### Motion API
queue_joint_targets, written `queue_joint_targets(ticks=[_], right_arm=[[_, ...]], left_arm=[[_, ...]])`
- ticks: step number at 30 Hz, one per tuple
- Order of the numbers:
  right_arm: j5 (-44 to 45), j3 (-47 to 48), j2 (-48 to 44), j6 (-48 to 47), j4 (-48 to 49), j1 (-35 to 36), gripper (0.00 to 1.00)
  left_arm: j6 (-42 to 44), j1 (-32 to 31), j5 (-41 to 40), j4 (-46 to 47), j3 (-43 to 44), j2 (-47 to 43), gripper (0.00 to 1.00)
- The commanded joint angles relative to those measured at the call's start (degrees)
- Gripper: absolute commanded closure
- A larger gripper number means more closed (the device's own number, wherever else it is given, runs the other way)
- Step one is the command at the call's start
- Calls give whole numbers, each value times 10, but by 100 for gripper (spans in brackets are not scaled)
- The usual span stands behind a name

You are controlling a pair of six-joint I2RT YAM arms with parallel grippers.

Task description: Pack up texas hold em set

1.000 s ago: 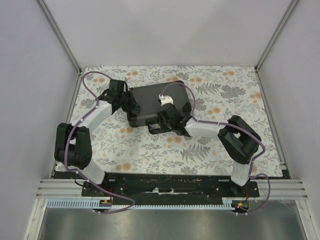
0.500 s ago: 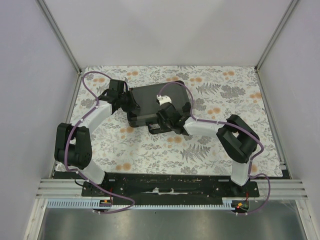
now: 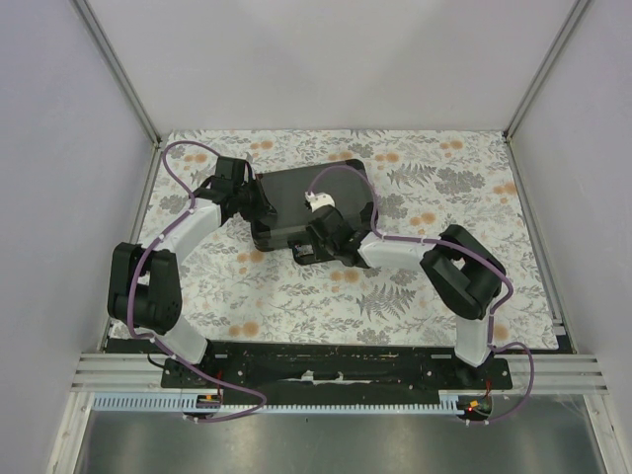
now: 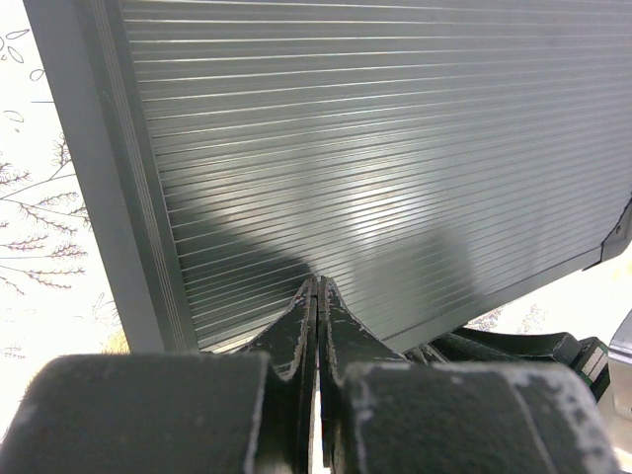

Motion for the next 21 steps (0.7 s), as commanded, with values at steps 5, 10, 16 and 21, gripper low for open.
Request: queue_joint_targets(ticks=[5, 10, 16, 21], right_arm=[[77, 4, 35, -8, 39, -8, 100], [103, -4, 29, -12, 42, -8, 100], [115, -15, 21, -19, 46, -9, 100], [112, -24, 29, -20, 60, -12, 100]], left_arm=[[12, 1, -45, -128, -42, 43, 98], [13, 1, -51, -131, -43, 43, 98], [16, 1, -56, -134, -42, 45, 98], [18, 1, -56, -135, -40, 46, 98]])
